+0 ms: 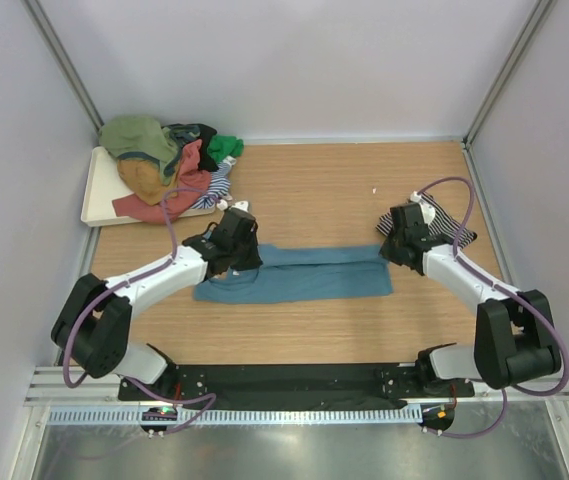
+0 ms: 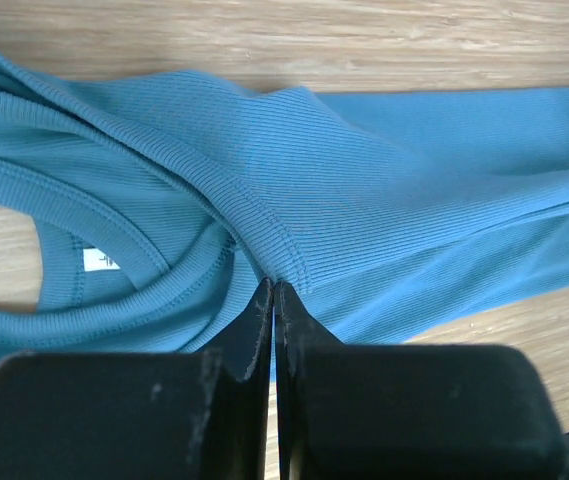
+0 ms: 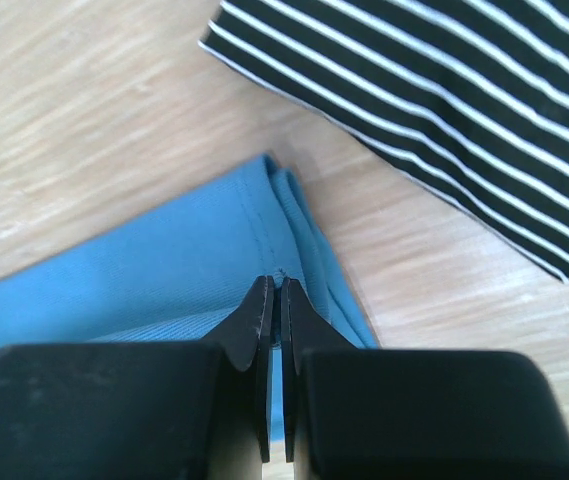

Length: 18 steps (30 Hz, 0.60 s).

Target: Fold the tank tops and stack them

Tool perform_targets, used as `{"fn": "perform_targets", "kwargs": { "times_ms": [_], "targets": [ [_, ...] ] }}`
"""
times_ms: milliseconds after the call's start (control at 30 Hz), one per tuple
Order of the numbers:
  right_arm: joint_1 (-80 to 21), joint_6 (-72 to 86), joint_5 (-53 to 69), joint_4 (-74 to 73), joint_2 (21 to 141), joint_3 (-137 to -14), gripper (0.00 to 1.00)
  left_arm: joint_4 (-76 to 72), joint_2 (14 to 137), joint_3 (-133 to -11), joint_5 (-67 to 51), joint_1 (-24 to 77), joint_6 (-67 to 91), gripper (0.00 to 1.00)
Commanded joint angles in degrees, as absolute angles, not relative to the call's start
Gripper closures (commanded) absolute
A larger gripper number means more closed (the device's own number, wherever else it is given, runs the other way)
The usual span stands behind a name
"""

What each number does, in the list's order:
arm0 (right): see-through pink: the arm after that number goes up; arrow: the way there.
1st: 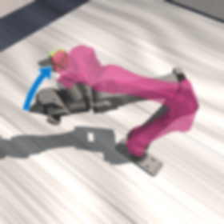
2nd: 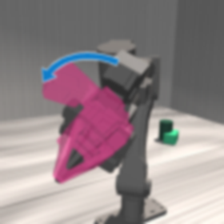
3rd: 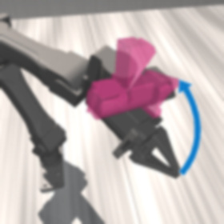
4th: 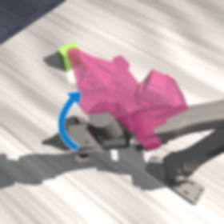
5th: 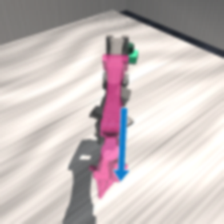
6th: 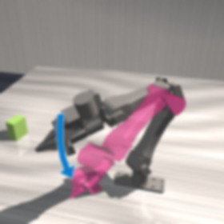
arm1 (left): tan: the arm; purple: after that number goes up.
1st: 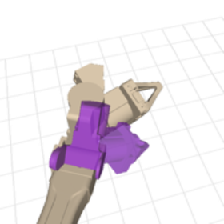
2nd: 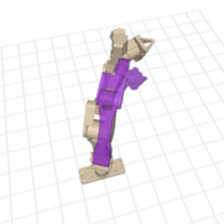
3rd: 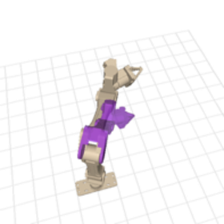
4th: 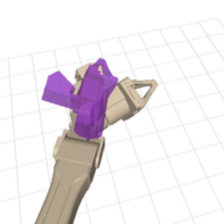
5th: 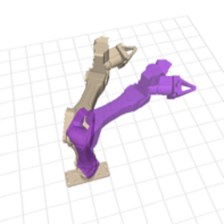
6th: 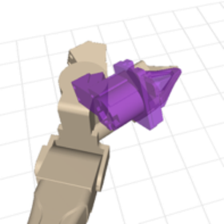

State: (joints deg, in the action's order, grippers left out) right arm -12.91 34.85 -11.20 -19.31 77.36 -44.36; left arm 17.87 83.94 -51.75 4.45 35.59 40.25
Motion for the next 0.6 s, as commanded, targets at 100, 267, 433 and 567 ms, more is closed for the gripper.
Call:
{"fn": "perform_targets", "kwargs": {
  "times_ms": [100,267,433,567],
  "targets": [
    [-13.01,36.74,-12.57,-17.93,72.16,-39.47,0.99,15.38,80.42,-47.82,9.58,39.81,43.06,1.00],
    [-13.01,38.23,-11.25,-15.74,72.86,-35.16,0.99,14.50,80.94,-43.69,11.51,41.31,46.58,1.00],
    [-13.09,38.94,-11.69,-15.81,75.14,-34.10,0.99,12.49,83.32,-39.56,11.25,41.48,49.65,1.00],
    [-13.10,39.64,-13.71,-16.79,74.88,-34.19,0.99,11.43,86.21,-38.32,9.93,41.49,50.80,1.00]
  ]
}}
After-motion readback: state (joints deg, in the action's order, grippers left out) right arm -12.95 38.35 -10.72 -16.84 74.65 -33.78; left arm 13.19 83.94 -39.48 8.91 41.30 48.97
